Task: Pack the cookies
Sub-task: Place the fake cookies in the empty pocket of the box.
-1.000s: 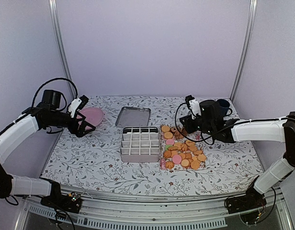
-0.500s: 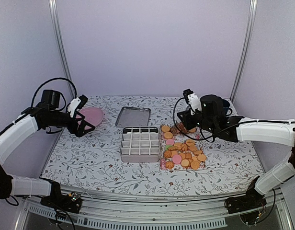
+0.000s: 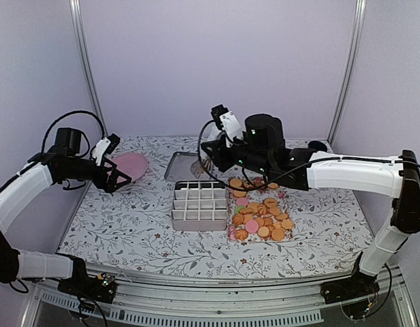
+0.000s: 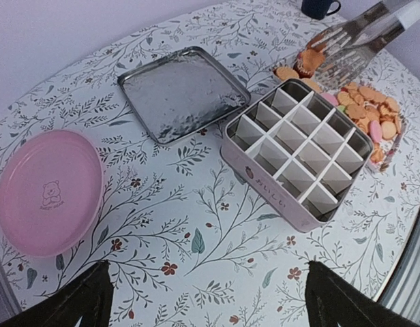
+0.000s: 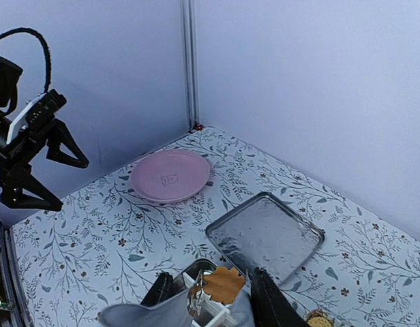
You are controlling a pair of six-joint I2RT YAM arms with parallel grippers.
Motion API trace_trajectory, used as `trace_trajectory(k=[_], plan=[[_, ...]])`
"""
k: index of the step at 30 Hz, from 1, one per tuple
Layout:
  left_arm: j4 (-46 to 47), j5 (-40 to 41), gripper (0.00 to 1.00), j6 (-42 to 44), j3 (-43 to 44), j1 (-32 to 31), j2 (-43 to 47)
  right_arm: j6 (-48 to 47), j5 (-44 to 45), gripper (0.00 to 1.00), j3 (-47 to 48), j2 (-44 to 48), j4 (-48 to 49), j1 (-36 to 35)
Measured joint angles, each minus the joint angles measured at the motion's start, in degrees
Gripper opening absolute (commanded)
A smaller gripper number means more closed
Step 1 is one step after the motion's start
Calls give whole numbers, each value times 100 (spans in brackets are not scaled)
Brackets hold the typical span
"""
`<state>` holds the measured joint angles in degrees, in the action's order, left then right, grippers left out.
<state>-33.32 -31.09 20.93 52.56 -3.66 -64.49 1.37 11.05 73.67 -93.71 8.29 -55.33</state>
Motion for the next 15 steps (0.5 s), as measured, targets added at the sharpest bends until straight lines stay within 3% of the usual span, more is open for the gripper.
trace_trajectory(k=[6, 15], plan=[[-33, -44, 98, 2, -13, 101, 9, -28, -299, 6, 824, -979, 52, -275], [-50, -131, 98, 0, -81, 155, 66, -192, -417, 7, 1290, -1816, 11, -273]])
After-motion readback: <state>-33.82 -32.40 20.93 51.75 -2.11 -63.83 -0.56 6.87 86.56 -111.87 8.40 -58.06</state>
